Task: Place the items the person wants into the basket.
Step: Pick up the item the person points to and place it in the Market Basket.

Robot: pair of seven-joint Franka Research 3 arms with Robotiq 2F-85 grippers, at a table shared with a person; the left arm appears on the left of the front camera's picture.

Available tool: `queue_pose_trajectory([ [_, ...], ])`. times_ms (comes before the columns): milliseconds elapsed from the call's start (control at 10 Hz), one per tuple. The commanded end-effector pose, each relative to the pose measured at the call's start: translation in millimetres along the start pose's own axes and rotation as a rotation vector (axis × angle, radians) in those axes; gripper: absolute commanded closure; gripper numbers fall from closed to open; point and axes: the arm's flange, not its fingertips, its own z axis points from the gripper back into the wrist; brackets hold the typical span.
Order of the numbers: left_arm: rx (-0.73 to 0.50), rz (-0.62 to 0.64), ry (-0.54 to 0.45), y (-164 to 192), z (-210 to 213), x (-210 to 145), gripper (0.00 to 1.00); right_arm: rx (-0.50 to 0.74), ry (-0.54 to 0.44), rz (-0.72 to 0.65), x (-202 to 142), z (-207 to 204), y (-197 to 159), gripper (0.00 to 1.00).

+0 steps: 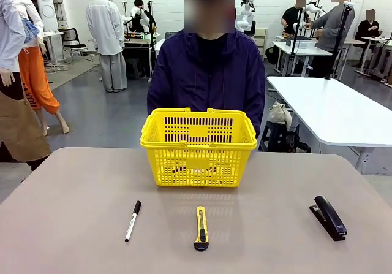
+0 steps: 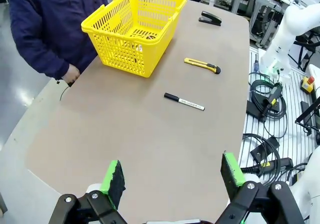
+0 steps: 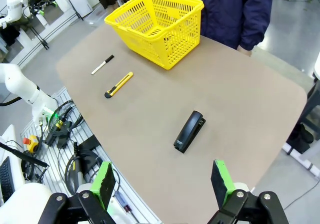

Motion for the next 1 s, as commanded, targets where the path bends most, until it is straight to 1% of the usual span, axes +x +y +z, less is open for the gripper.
queue_pose_trajectory([
  [0,-0.005,-0.018,-0.022,0.7,1.3,-1.0,0.0,0.017,-0.034,0.012,2.3,-0.2,-0.9,0.0],
  [900,-0.005,-0.018,-0.022,0.7,1.3,-1.0,0.0,0.017,-0.034,0.012,2.3,-0.2,-0.9,0.0],
])
